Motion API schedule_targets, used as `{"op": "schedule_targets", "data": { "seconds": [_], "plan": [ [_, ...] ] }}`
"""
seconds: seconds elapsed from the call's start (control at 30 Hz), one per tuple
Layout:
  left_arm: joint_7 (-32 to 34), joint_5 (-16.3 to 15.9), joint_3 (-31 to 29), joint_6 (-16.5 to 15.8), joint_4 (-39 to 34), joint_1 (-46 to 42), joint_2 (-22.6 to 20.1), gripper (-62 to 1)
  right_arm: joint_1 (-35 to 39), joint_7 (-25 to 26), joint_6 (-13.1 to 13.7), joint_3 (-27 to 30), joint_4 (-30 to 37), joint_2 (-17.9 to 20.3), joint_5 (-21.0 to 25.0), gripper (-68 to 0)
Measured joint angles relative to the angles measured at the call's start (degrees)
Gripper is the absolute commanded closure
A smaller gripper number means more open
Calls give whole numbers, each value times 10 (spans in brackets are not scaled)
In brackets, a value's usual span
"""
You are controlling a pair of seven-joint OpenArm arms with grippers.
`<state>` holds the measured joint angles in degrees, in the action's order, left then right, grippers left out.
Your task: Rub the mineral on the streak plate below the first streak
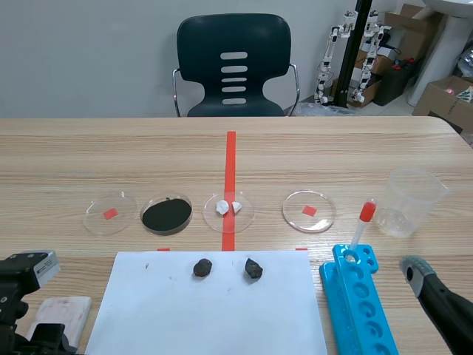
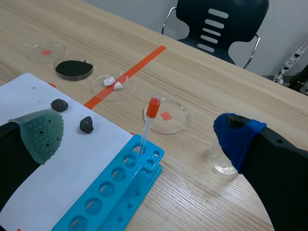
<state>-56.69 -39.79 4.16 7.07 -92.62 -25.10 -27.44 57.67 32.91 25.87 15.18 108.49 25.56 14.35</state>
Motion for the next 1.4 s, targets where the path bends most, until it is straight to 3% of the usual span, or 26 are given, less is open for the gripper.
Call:
{"op": "schedule_targets", "data": {
  "seconds": [0.17,0.43,0.57,0.63,0.7,0.8,1.07,1.17,1.4],
  "plan": [
    [17,-3,0,-3,0,0,0,-116,0,0,0,0,0,0,0,-679],
    [83,23,0,-7,-42,-11,-8,-116,0,0,0,0,0,0,0,-679],
    [146,40,0,-41,-66,-16,-19,-116,0,0,0,0,0,0,0,-679],
    [172,42,0,-43,-69,-17,-23,-116,0,0,0,0,0,0,0,-679],
    [205,71,0,-49,-69,-18,-23,-116,0,0,0,0,0,0,0,-679],
    [256,83,0,-60,-69,-17,-29,-116,0,0,0,0,0,0,0,-679],
    [405,100,0,-139,-69,-27,-63,-116,0,0,0,0,0,0,0,-679],
    [456,125,0,-164,-69,-44,-69,-116,0,0,0,0,0,0,0,-679],
    [488,200,-6,-198,-116,-99,-70,-116,0,0,0,0,0,0,0,-679]
  ]
}}
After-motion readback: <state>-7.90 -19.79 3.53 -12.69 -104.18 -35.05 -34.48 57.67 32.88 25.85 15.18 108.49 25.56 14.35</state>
